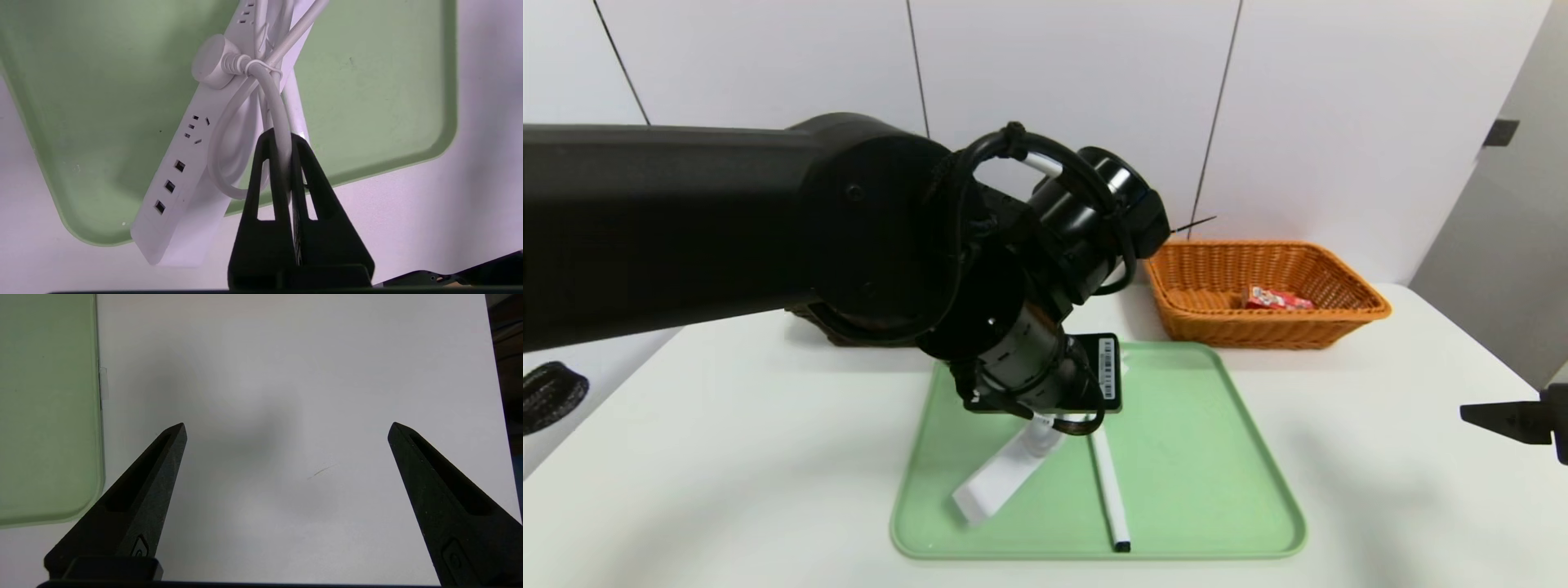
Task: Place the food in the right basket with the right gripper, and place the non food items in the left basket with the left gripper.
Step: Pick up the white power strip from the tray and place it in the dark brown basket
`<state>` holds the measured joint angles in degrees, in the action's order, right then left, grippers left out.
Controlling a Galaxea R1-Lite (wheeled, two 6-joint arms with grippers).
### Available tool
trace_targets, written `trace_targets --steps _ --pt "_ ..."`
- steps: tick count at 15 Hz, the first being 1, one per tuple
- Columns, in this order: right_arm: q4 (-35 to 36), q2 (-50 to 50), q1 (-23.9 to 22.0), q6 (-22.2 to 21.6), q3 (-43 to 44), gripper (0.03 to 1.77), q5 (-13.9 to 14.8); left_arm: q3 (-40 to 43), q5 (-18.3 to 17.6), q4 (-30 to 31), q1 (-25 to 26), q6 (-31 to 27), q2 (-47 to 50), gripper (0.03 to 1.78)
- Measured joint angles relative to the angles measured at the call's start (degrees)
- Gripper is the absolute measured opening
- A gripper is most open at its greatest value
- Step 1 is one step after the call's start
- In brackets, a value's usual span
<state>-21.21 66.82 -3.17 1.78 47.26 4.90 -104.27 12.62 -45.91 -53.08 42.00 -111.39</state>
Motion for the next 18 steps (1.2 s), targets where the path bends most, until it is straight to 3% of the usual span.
trace_targets --steps 10,15,18 --pt "0.2 0.0 0.0 0.0 -0.5 1.70 0.0 -2.6 0.0 0.0 0.1 -1.0 6.6 0.08" --pt "0.5 0.2 0.0 -0.1 -0.3 1.70 0.0 -2.3 1.7 0.0 0.9 -11.7 12.7 0.08" --pt "0.5 0.2 0.0 0.0 -0.1 1.70 0.0 -2.0 1.7 0.0 4.5 -20.7 16.3 0.08"
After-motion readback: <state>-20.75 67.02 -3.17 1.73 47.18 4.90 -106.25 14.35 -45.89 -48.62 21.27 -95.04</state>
